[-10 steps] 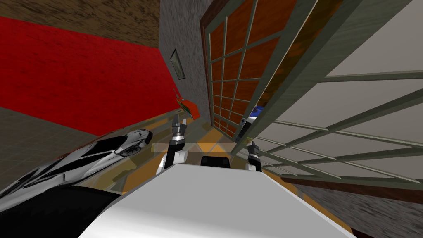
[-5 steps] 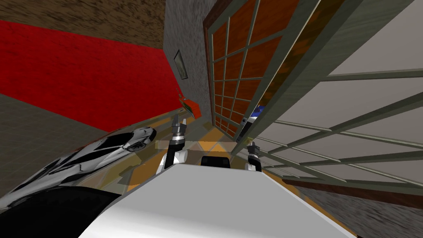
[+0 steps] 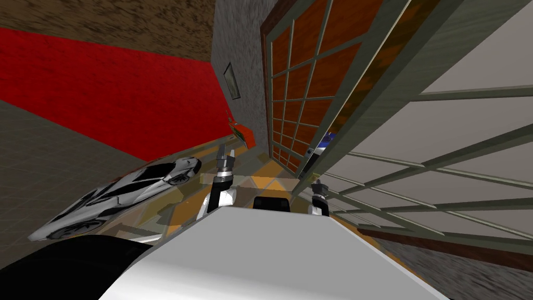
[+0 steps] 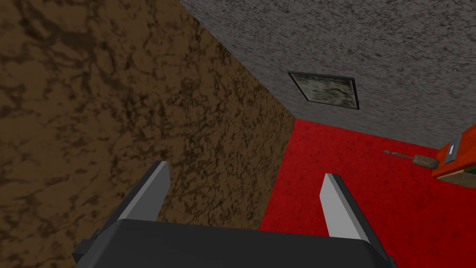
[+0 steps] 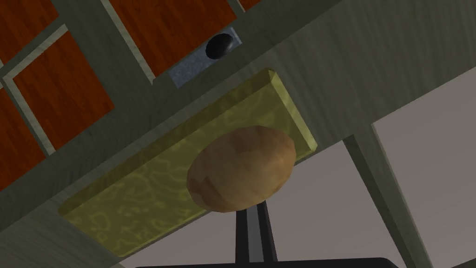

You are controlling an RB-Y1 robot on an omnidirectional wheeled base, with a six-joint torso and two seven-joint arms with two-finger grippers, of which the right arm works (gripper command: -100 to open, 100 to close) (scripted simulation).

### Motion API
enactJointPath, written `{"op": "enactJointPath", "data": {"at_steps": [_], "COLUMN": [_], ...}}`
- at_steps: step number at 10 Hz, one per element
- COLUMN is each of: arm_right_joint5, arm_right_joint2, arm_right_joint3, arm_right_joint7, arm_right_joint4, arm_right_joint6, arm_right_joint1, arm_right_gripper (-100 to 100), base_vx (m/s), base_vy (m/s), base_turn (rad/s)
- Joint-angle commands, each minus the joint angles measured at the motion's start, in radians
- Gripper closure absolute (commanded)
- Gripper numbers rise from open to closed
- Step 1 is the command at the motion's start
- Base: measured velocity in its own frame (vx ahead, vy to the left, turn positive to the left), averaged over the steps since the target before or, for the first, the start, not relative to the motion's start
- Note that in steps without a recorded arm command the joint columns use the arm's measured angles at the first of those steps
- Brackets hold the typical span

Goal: Pull the door open

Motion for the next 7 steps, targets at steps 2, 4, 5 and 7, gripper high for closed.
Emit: {"op": "enactJointPath", "data": {"at_steps": [2,4,5,7], "arm_right_joint5": [-0.032,-0.059,-0.075,-0.092], "arm_right_joint2": [0.005,0.009,0.012,0.014], "arm_right_joint3": [0.016,0.029,0.037,0.045], "arm_right_joint7": [-0.070,-0.129,-0.157,-0.203], "arm_right_joint4": [-0.011,-0.020,-0.025,-0.031], "arm_right_joint6": [0.005,0.009,0.011,0.014], "arm_right_joint1": [0.002,0.003,0.004,0.004], "arm_right_gripper": [-100,-100,-100,-100], "base_vx": [-0.065,-0.084,-0.090,-0.096], "base_vy": [-0.008,-0.013,-0.001,-0.001], "base_turn": [0.043,0.014,0.059,0.036]}}
